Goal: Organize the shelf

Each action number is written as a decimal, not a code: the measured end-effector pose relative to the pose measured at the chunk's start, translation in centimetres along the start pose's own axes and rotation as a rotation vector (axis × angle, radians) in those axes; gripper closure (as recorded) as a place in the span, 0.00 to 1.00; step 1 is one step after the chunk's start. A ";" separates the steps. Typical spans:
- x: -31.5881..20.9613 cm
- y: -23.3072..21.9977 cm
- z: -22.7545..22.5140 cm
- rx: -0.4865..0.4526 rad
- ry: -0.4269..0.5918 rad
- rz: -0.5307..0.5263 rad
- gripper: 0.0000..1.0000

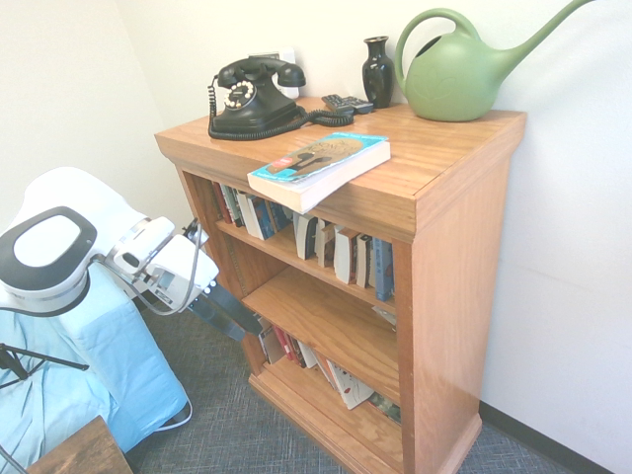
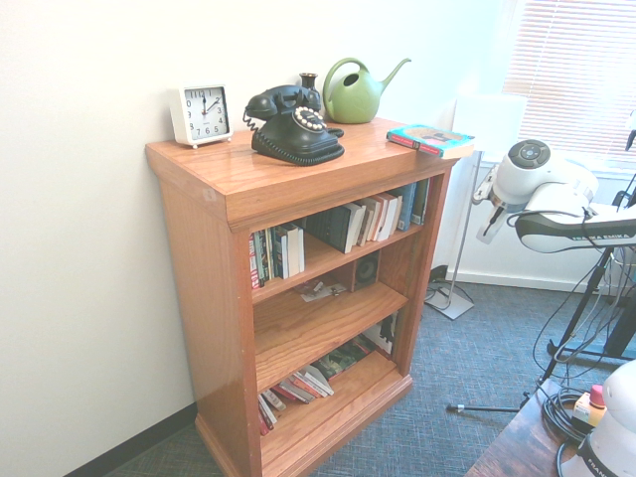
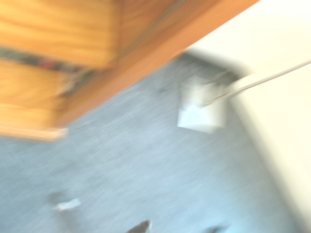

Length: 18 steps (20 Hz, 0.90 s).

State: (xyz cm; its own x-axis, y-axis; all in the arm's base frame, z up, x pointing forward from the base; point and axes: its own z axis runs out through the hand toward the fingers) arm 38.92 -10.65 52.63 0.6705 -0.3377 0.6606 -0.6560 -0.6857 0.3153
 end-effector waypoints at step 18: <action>7.6 -8.4 -8.6 -0.214 0.528 -0.379 0.00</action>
State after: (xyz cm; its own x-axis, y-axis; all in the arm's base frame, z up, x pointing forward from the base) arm 46.54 -1.95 60.89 0.6439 0.2977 0.7048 -0.4999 -0.5337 0.6821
